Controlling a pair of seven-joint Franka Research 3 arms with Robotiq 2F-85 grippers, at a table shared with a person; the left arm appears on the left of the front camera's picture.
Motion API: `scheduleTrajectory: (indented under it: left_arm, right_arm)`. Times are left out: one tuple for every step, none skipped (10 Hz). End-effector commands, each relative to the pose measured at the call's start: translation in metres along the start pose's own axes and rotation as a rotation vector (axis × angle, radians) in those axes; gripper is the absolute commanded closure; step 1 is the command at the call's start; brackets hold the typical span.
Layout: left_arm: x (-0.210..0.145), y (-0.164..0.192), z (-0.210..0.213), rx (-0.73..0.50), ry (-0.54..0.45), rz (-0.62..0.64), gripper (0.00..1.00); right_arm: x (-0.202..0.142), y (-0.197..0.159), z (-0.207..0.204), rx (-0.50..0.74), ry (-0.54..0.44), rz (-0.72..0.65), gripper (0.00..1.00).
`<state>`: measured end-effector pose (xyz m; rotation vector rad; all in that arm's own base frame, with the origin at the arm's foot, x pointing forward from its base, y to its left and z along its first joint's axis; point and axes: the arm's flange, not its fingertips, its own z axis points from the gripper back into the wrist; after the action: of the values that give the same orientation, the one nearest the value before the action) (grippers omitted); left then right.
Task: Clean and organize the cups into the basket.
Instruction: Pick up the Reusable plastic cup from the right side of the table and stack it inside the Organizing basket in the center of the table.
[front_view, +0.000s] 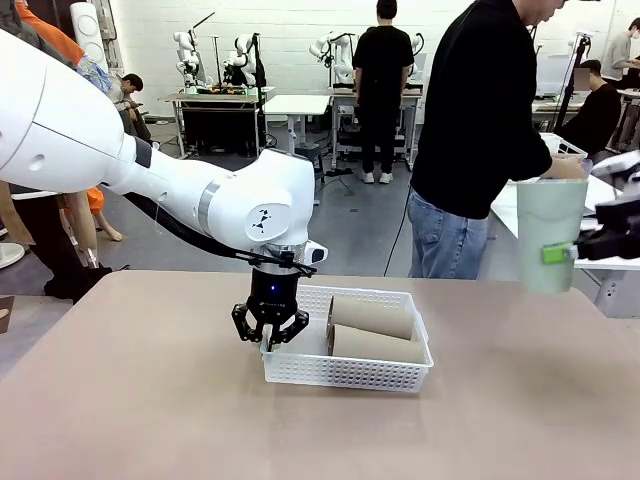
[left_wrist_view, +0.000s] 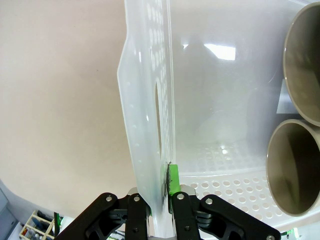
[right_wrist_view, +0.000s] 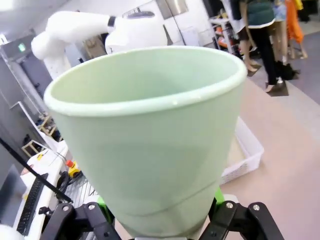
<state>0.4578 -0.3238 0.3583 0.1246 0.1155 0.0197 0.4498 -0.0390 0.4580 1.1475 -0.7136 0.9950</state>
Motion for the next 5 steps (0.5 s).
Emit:
scheduleTrajectory:
  left_arm:
    - [-0.001,0.001,0.0,-0.002,-0.005,-0.008,1.0]
    - [-0.001,0.001,0.0,-0.002,-0.005,-0.008,1.0]
    - [-0.001,0.001,0.0,-0.002,-0.005,-0.008,1.0]
    - [-0.001,0.001,0.0,-0.002,-0.005,-0.008,1.0]
    - [-0.001,0.001,0.0,-0.002,-0.005,-0.008,1.0]
  right_arm:
    - [-0.001,0.01,-0.006,-0.077,0.005,0.014,0.24]
    - [0.001,0.014,-0.004,-0.12,-0.021,0.046,0.24]
    - [0.011,0.01,0.004,-0.032,0.005,0.016,0.24]
    - [0.011,0.01,0.004,-0.032,0.005,0.016,0.24]
    - [0.011,0.01,0.004,-0.032,0.005,0.016,0.24]
